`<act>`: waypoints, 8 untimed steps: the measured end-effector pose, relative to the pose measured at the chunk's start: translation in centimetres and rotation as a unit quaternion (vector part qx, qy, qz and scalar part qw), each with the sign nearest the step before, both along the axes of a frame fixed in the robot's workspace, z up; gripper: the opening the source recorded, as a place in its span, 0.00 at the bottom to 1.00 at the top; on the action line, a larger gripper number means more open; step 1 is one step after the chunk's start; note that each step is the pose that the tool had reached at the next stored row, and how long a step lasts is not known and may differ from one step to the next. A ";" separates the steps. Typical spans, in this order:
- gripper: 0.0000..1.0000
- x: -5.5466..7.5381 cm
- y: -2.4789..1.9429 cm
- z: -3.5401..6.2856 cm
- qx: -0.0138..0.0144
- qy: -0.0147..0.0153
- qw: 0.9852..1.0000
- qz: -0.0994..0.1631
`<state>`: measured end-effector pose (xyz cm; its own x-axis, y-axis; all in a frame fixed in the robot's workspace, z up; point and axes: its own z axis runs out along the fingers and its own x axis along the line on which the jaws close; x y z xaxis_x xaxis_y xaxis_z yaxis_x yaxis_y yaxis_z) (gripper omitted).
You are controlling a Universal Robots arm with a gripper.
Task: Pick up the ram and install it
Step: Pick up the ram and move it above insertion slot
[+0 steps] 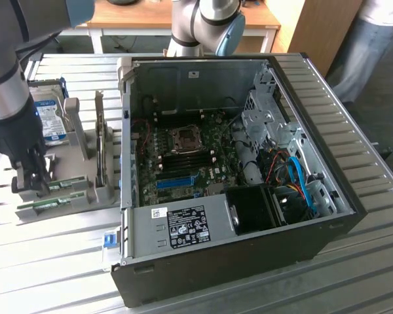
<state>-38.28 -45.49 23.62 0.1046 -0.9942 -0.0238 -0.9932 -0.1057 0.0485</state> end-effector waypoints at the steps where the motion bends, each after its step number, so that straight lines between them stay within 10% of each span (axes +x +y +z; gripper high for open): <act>1: 0.30 0.0 -0.04 -0.18 0.000 0.000 1.000 0.000; 8: 0.30 0.0 -0.32 -1.46 0.000 0.000 1.000 0.000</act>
